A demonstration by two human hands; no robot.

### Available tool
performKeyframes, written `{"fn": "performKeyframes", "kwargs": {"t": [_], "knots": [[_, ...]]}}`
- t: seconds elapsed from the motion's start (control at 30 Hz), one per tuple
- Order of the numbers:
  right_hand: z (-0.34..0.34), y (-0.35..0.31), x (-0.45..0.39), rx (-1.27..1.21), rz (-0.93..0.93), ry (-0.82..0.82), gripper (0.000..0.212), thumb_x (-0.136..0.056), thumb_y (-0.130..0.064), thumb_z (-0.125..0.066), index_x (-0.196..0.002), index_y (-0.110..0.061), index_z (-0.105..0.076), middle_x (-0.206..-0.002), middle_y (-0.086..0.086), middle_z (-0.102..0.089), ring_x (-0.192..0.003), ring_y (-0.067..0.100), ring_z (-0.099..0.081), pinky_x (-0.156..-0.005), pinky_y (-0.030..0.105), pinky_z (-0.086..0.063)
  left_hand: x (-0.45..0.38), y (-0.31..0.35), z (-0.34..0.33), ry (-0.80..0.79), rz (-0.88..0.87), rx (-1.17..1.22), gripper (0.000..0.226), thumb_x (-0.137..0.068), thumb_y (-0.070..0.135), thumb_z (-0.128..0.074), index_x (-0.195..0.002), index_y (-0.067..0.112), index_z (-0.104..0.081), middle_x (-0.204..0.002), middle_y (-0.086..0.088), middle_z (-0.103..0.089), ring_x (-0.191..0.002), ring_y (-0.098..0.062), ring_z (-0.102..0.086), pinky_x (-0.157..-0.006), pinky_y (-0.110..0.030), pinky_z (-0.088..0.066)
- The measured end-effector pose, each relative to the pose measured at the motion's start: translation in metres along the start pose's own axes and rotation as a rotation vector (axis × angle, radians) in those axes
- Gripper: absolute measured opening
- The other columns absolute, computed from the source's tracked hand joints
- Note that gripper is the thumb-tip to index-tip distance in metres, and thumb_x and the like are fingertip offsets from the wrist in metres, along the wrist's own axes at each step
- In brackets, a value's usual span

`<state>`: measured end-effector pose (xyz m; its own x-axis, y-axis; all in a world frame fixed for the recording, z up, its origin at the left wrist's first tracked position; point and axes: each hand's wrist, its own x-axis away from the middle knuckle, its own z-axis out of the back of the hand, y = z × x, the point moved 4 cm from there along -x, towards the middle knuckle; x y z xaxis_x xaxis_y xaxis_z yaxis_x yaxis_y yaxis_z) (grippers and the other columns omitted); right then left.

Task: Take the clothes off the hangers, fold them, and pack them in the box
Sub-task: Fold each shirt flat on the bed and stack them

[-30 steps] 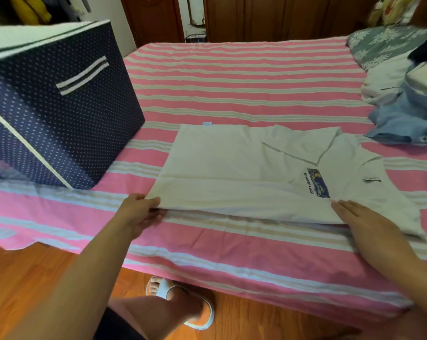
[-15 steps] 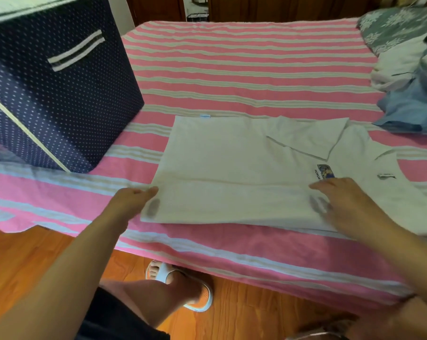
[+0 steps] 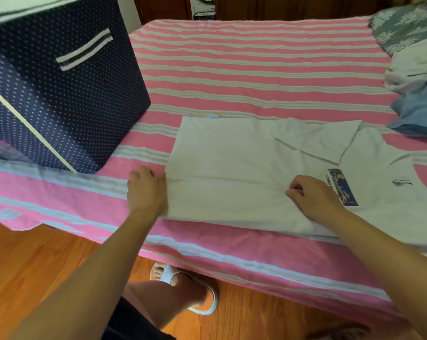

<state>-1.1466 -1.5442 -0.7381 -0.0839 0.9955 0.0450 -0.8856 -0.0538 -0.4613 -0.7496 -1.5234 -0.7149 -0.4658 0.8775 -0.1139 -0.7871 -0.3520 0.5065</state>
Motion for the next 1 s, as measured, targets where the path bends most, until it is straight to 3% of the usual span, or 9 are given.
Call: {"fn": "performKeyframes", "kwargs": {"t": [0.07,0.17,0.23,0.37,0.57,0.73,0.83,0.9,1.0], "knots": [[0.001,-0.002,0.003,0.020,0.062,0.029,0.012,-0.098,-0.035,-0.059,-0.091,-0.025,-0.059,-0.090,-0.003,-0.058,-0.087,0.023,-0.057,-0.075,0.038,-0.044,0.013,0.018,0.000,0.080,-0.302,-0.147,0.038,-0.101,0.035,-0.054,-0.131,0.013,-0.057,-0.132,-0.014,-0.056,-0.119,-0.037,-0.052,-0.098,-0.050,-0.046],[0.008,-0.001,0.006,-0.018,0.094,-0.038,0.011,-0.098,-0.036,-0.058,-0.100,-0.025,-0.060,-0.096,-0.006,-0.057,-0.092,0.018,-0.056,-0.077,0.035,-0.041,0.001,0.019,-0.012,-0.175,-0.475,-0.234,0.051,-0.101,0.039,-0.056,-0.146,0.015,-0.051,-0.149,-0.012,-0.049,-0.136,-0.036,-0.042,-0.112,-0.050,-0.035],[0.015,0.007,0.009,0.008,0.052,-0.084,0.014,-0.098,-0.037,-0.058,-0.103,-0.025,-0.059,-0.100,-0.005,-0.057,-0.095,0.017,-0.055,-0.078,0.033,-0.040,-0.018,0.013,-0.013,-0.402,-0.429,-0.225,0.038,-0.098,0.041,-0.061,-0.127,0.016,-0.064,-0.136,-0.008,-0.058,-0.126,-0.031,-0.049,-0.108,-0.046,-0.040],[0.021,0.016,0.007,0.090,-0.034,-0.110,0.025,-0.101,-0.039,-0.052,-0.090,-0.018,-0.061,-0.093,0.000,-0.063,-0.086,0.020,-0.058,-0.076,0.037,-0.046,-0.037,0.010,0.012,-0.485,-0.225,0.108,0.025,-0.095,0.031,-0.068,-0.077,0.014,-0.062,-0.075,0.001,-0.059,-0.069,-0.019,-0.053,-0.059,-0.031,-0.041],[0.016,0.013,0.008,0.164,-0.049,-0.027,0.024,-0.100,-0.040,-0.052,-0.091,-0.018,-0.058,-0.092,0.004,-0.063,-0.088,0.027,-0.060,-0.081,0.044,-0.050,-0.021,0.011,-0.006,-0.238,-0.083,-0.239,0.027,-0.098,0.039,-0.059,-0.109,0.014,-0.058,-0.107,-0.012,-0.067,-0.091,-0.030,-0.060,-0.075,-0.040,-0.047],[0.017,-0.005,0.033,0.264,0.252,0.286,0.044,-0.095,-0.036,-0.054,-0.122,-0.005,-0.067,-0.120,0.020,-0.064,-0.110,0.044,-0.059,-0.093,0.055,-0.050,0.045,0.064,-0.027,0.036,-0.726,-0.306,0.046,-0.101,0.038,-0.049,-0.140,0.016,-0.058,-0.142,-0.017,-0.056,-0.131,-0.040,-0.050,-0.108,-0.052,-0.039],[-0.003,0.008,0.055,0.403,0.226,-0.158,0.077,-0.095,-0.070,-0.007,-0.159,-0.029,-0.025,-0.167,0.003,-0.015,-0.153,0.032,-0.015,-0.122,0.051,-0.015,0.073,0.051,-0.064,-0.383,-0.732,-0.442,0.075,-0.094,0.076,-0.002,-0.159,0.044,-0.020,-0.170,0.001,-0.011,-0.157,-0.025,-0.006,-0.126,-0.047,-0.007],[0.000,0.041,0.063,0.420,0.095,-0.298,0.092,-0.078,-0.080,0.019,-0.159,-0.039,0.007,-0.166,-0.008,0.018,-0.154,0.021,0.017,-0.124,0.045,0.005,0.059,0.025,-0.064,-0.468,-0.623,-0.463,0.089,-0.077,0.085,0.020,-0.157,0.050,0.005,-0.169,0.007,0.015,-0.155,-0.018,0.018,-0.125,-0.041,0.009],[0.018,0.063,0.065,0.454,0.041,-0.342,0.104,-0.064,-0.082,0.030,-0.157,-0.039,0.013,-0.161,-0.009,0.027,-0.152,0.018,0.022,-0.123,0.044,0.010,0.039,0.019,-0.049,-0.585,-0.586,-0.536,0.090,-0.073,0.088,0.018,-0.155,0.049,0.016,-0.167,0.004,0.024,-0.153,-0.018,0.023,-0.124,-0.040,0.010]]}}
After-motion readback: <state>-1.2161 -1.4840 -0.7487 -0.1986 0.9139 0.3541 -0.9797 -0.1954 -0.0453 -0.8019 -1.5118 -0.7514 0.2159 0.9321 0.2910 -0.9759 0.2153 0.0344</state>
